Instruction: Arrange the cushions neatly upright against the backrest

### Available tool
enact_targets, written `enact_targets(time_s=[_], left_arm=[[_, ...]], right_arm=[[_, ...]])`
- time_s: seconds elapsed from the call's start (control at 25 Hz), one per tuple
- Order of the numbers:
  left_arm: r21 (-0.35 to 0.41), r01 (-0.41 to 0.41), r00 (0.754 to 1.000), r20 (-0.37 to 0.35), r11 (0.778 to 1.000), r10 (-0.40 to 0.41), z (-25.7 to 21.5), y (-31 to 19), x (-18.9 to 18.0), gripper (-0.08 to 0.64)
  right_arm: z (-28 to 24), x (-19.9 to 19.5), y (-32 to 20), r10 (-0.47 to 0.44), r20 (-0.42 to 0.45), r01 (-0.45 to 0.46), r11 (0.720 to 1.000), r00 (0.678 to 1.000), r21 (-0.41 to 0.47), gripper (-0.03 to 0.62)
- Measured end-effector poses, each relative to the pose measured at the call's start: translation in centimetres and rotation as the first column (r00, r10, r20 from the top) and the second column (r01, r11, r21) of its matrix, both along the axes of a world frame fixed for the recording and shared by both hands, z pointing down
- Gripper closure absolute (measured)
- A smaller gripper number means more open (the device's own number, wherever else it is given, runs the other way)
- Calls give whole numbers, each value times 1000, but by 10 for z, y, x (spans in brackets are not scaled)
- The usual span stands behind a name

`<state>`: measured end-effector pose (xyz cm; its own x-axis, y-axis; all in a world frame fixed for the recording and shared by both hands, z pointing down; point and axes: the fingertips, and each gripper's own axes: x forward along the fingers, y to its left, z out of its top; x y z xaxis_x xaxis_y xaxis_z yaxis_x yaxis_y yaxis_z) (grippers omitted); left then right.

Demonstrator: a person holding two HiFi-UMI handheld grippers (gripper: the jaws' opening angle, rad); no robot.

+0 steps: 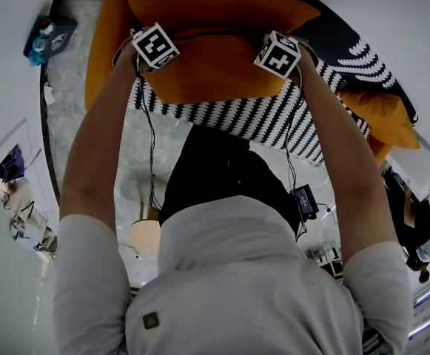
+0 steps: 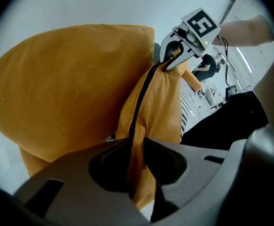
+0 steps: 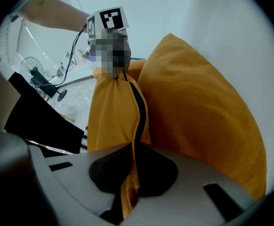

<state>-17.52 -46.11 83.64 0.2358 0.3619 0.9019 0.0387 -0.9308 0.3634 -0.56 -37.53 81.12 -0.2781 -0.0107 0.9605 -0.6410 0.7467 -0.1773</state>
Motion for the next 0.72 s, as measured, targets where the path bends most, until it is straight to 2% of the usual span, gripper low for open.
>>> enact_targets(time_s=[0.36,0.72], left_arm=[[3,3,1000,10,1000,-3,-21,21,-1,482],[73,-46,999,8,996,45,-62,62,7,488]], right_arm=[[-17,0,23,26,30,-27,999,999,40,558],[-56,3,73,76,63,-82,993,995,90,558]])
